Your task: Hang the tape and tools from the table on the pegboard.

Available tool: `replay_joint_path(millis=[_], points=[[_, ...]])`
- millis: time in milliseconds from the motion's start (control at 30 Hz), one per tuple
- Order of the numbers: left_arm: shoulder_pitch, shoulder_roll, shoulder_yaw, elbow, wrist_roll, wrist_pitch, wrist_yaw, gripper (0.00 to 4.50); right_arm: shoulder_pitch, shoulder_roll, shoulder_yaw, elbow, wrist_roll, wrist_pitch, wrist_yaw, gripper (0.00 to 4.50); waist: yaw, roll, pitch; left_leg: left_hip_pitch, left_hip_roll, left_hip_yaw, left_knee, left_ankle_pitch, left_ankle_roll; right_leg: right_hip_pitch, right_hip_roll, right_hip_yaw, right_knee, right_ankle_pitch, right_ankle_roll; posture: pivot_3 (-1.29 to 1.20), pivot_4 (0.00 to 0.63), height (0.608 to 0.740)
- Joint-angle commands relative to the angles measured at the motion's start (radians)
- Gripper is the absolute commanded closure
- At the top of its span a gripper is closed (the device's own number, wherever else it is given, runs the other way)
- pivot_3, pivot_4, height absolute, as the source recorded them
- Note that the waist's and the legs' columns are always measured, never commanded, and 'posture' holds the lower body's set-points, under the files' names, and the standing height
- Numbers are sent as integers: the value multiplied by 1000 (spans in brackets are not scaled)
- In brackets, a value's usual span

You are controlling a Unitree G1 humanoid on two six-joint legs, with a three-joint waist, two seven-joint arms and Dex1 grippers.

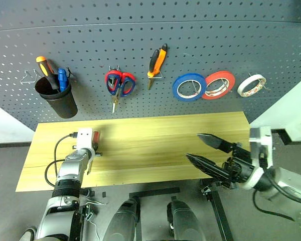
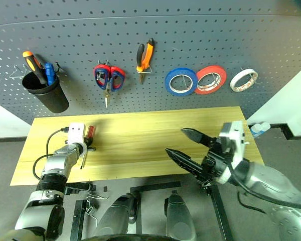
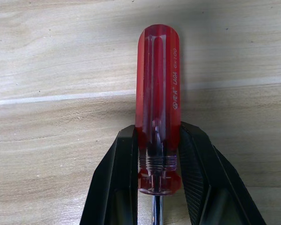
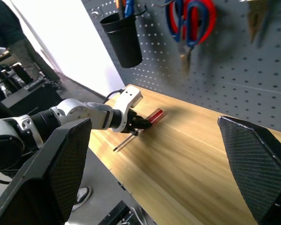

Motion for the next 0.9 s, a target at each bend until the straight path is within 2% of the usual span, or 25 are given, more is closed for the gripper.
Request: replay_joint_path(millis=[33,167,400,733,900], points=[[13,5,2,-38,-3,4,0,3638,-22,46,77,5,-57,-33,-18,0,0,0,0,0,0,0,0,0,0,0,0,0,0,0,0,-142,252,715],[17,4,3,-47,-3,6,1,3638,-20,65,131,22,-147,-50,-23,0,0,0,0,0,0,0,0,0,0,0,0,0,0,0,0,-136,249,715],[16,0,0,-43,-2,1,0,3638,-51,27,160,36,-229,-31,-19,0,0,0,0,0,0,0,0,0,0,0,0,-1,0,0,0,-140,240,715],[24,-1,1,-61,-3,2,-1,3638,-119,82,240,68,-277,-36,-20,0,0,0,0,0,0,0,0,0,0,0,0,-1,1,0,0,-122,235,715],[63,6,-27,-130,15,-13,-18,3638,-131,88,238,82,-288,-37,-12,0,0,0,0,0,0,0,0,0,0,0,0,-1,1,0,0,-119,238,715]])
